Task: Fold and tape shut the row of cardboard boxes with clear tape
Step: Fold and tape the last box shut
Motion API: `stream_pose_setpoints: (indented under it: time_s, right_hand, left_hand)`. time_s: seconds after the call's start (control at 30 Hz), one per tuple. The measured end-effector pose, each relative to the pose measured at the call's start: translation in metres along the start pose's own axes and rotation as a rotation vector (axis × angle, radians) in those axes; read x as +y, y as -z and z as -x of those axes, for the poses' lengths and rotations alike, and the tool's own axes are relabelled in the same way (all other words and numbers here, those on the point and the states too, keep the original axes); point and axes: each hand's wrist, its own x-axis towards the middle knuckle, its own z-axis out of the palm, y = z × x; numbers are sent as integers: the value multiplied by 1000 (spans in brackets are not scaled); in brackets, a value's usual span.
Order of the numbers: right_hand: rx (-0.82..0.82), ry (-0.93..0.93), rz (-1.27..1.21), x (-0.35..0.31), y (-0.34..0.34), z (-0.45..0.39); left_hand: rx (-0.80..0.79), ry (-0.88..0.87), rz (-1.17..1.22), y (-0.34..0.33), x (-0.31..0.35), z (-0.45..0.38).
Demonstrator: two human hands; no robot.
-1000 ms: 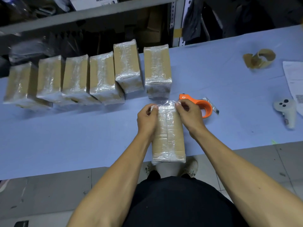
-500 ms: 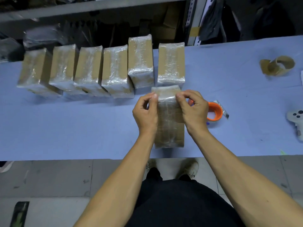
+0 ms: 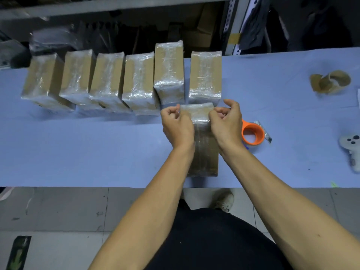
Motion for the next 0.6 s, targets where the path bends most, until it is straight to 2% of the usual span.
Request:
stream_pose_setpoints:
  time_s: [0.13,0.27,0.37,0.43,0.5,0.6]
  right_hand:
    - [-88,26,235,-4,-11,1]
    - [-41,53,252,-5,-13,-1]
    - [-52,171,373,-11,-11,-7]
    - [-164,135,237,-8,-5,-14]
    - [-312,-15,40,3,5,-14]
    - [-407,-87,28,42,19,-3]
  left_hand:
    - [-208,24,-41,11,-4,-1]
    - [-137,87,-30,13,-2,-19]
    - [-182,131,-63,9,2,-37]
    - [-304,162,6,10,2,-47]
    - [-428,145,28,18,-5,-52]
    - [-566,64,-94,41,-31,-42]
